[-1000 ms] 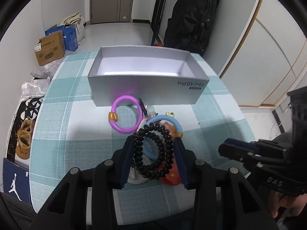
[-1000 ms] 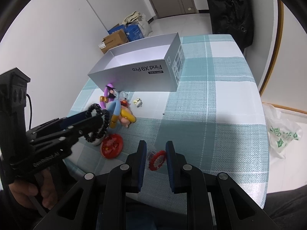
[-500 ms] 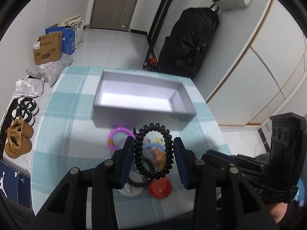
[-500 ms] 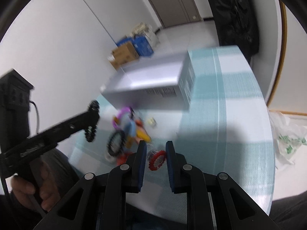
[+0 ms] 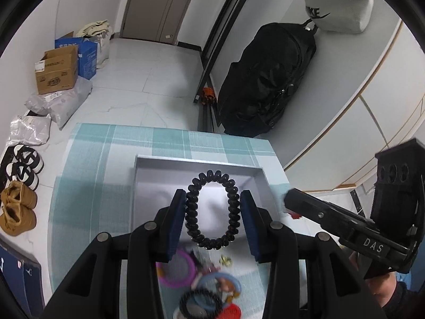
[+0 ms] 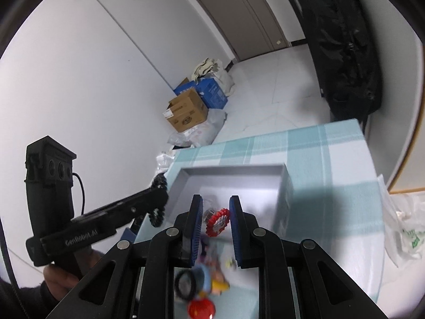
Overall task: Organize jewelry
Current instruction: 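Release the black coil tie into the box while the right tool drops the red tie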
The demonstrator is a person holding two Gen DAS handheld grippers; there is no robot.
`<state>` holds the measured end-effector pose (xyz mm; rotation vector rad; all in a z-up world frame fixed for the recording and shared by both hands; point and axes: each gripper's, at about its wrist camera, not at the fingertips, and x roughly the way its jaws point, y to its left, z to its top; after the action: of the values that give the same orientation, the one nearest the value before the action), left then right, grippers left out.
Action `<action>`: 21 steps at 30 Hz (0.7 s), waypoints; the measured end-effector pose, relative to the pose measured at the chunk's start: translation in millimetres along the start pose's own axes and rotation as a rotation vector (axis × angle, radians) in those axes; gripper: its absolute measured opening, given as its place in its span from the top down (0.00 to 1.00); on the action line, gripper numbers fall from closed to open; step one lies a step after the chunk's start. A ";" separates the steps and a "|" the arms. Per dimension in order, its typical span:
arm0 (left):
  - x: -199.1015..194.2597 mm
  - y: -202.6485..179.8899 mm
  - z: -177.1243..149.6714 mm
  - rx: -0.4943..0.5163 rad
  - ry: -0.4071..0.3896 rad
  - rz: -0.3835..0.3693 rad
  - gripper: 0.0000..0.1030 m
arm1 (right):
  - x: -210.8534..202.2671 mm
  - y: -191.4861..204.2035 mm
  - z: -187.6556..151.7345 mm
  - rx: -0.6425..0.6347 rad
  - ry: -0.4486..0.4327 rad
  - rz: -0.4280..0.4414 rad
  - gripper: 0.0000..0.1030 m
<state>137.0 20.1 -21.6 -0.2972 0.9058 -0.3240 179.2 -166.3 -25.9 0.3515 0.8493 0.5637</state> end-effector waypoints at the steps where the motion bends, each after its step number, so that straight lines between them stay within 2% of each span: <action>1: 3.7 1.2 1.3 -0.002 0.009 -0.001 0.65 | 7.7 -0.5 4.6 0.003 0.011 0.000 0.81; 10: 33.7 13.4 12.8 -0.036 0.089 -0.035 0.65 | 58.3 -12.0 15.8 0.052 0.097 0.000 0.81; 15: 41.6 16.1 16.4 -0.053 0.105 -0.048 0.65 | 68.8 -25.0 17.2 0.088 0.115 -0.005 0.80; 18: 47.0 20.6 16.8 -0.083 0.131 -0.087 0.63 | 69.9 -31.5 18.5 0.109 0.106 -0.004 0.79; 20: 51.9 27.5 15.8 -0.133 0.156 -0.133 0.59 | 68.8 -35.6 18.7 0.131 0.107 0.021 0.76; 21: 53.2 31.6 14.8 -0.164 0.166 -0.165 0.59 | 67.7 -37.2 18.7 0.139 0.102 0.021 0.65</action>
<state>184.2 29.5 -63.2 -0.5038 1.0762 -0.4327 241.8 -156.9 -74.0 0.4621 0.9870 0.5471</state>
